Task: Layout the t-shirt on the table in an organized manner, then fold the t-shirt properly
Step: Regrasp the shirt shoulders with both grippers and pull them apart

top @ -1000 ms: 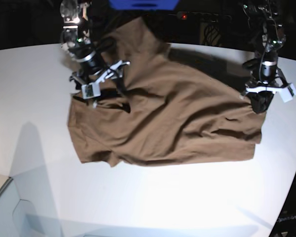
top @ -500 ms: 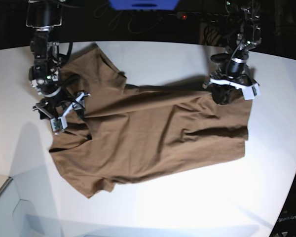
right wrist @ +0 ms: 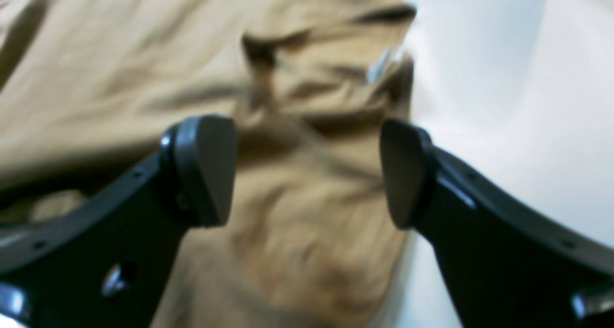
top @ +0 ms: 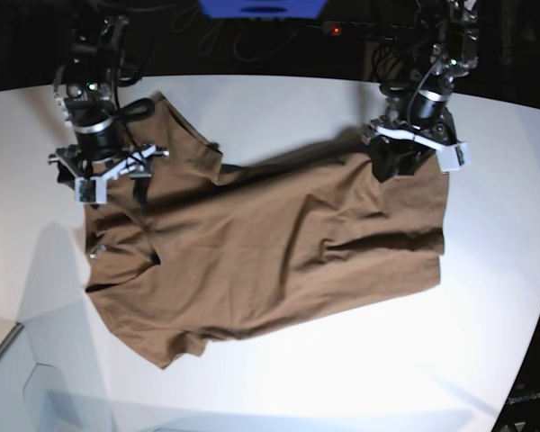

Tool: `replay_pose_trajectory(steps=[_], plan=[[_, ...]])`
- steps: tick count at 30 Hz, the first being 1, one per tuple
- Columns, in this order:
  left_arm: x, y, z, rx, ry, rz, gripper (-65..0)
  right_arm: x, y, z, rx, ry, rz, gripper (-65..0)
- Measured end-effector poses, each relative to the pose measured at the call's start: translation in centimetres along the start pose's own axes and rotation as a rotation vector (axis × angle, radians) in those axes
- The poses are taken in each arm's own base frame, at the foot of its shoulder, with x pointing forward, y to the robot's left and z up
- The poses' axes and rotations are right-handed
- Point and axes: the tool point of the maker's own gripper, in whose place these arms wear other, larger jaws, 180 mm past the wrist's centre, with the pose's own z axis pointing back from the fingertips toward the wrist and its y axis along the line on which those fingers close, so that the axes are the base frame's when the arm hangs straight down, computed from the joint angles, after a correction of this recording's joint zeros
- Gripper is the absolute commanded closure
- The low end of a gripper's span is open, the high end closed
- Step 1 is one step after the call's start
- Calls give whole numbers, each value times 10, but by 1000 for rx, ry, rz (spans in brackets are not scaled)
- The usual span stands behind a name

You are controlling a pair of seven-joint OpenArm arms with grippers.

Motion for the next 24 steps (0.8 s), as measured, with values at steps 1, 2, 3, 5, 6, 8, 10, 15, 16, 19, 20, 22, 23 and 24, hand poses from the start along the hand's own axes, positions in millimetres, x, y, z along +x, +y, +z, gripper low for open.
replay_pose_trajectory(steps=[1, 2, 3, 5, 6, 8, 10, 15, 16, 19, 20, 22, 23, 24], plan=[[-2, 1, 1, 2, 4, 3, -321, -8, 10, 3, 17, 20, -10, -474], [-3, 2, 2, 4, 9, 3, -328, -16, 20, 7, 41, 38, -15, -474], [-4, 2, 3, 6, 11, 4, -328, -23, 31, 11, 67, 52, -17, -474], [-7, 4, 5, 11, 16, 4, -329, -37, 50, 19, 117, 88, -13, -474], [-8, 6, 7, 16, 18, 6, -329, -44, 57, 23, 137, 107, -10, -474], [-14, 9, 11, 26, 31, 9, -329, -54, 70, 31, 170, 134, -8, -474], [-18, 12, 15, 35, 44, 10, -329, -59, 80, 35, 200, 145, -5, -474], [0, 34, 21, 94, -10, 10, -331, -65, 82, 35, 204, 160, -8, -474], [3, 36, 21, 100, -17, 9, -331, -65, 80, 35, 201, 161, -6, -474], [11, 36, 17, 101, -34, 8, -331, -62, 79, 31, 201, 152, 0, -474], [16, 34, 15, 95, -46, 7, -331, -60, 78, 28, 201, 148, 9, -474], [23, 33, 10, 88, -71, 7, -331, -62, 75, 23, 206, 151, 28, -474], [24, 36, 7, 93, -73, 10, -331, -65, 73, 21, 203, 158, 29, -474], [22, 40, 4, 102, -68, 12, -331, -70, 73, 21, 200, 170, 26, -474]])
